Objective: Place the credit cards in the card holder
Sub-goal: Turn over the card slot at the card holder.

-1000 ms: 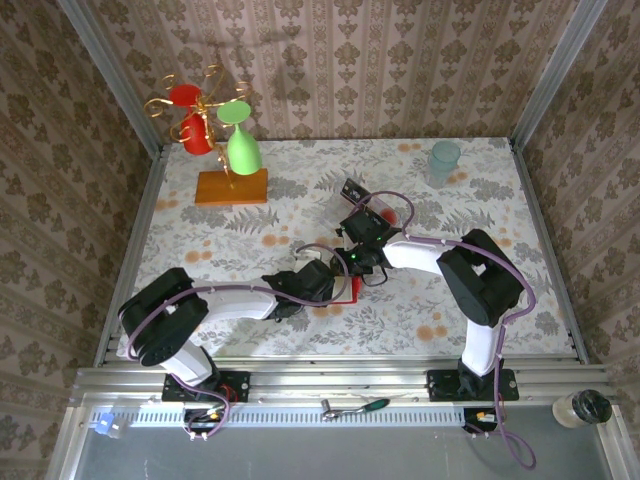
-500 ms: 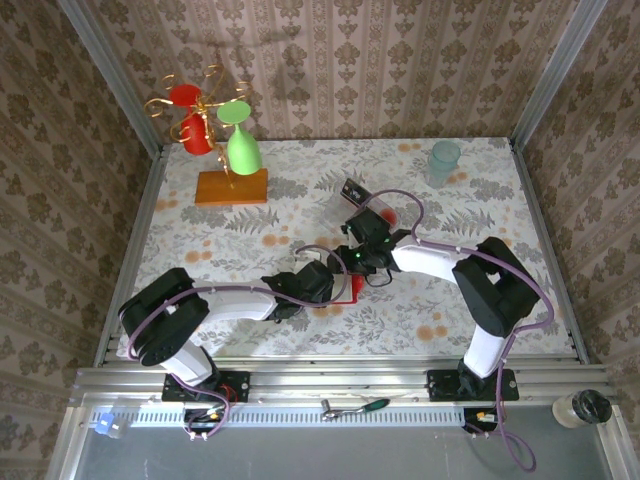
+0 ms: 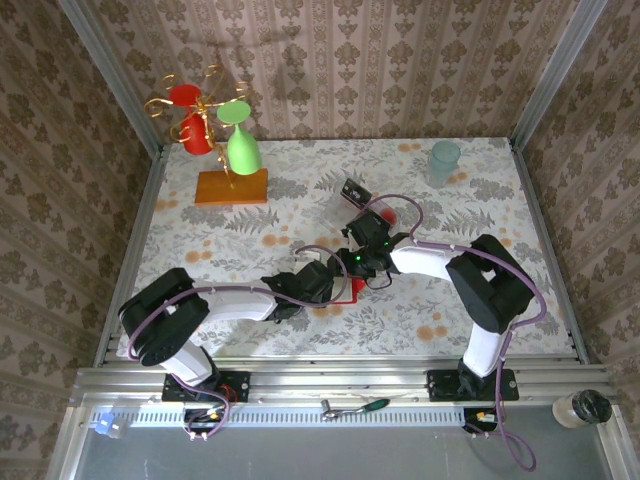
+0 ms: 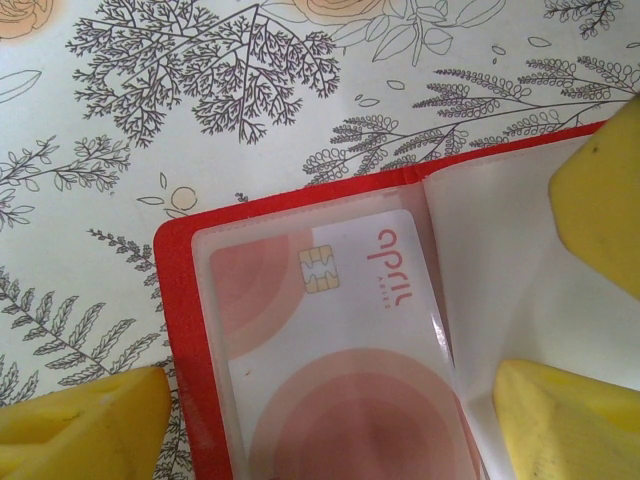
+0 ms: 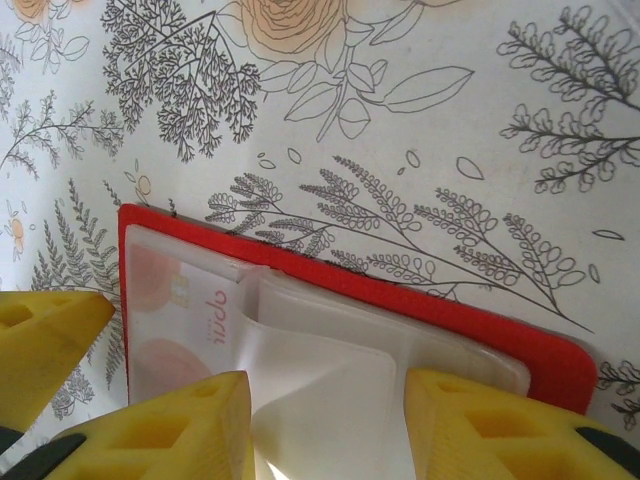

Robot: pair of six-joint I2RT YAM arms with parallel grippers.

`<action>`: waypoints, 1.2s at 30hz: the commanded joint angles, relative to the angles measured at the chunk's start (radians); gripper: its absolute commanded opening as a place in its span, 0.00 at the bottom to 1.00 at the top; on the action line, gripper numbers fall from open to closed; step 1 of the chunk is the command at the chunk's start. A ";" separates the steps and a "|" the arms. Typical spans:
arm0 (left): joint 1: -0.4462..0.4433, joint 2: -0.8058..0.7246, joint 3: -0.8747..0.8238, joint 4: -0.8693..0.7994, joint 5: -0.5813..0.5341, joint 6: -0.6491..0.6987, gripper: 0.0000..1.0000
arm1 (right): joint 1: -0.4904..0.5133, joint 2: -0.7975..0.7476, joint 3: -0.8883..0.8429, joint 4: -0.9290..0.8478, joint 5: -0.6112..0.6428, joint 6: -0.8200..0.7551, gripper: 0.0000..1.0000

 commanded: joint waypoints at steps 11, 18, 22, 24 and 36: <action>-0.004 -0.059 -0.007 -0.051 -0.020 -0.008 0.89 | 0.003 -0.037 -0.014 0.068 -0.129 0.025 0.46; 0.038 -0.251 -0.040 -0.112 -0.054 0.013 0.94 | 0.039 -0.078 0.000 0.044 -0.128 0.046 0.55; 0.086 -0.373 -0.083 -0.136 -0.049 0.016 0.95 | 0.072 -0.069 0.020 0.047 -0.115 0.061 0.57; 0.105 -0.422 -0.101 -0.149 -0.048 0.019 0.95 | 0.089 -0.054 0.035 0.051 -0.111 0.070 0.58; 0.167 -0.543 -0.168 -0.168 -0.035 0.014 0.94 | 0.155 0.159 0.141 0.122 -0.109 0.139 0.59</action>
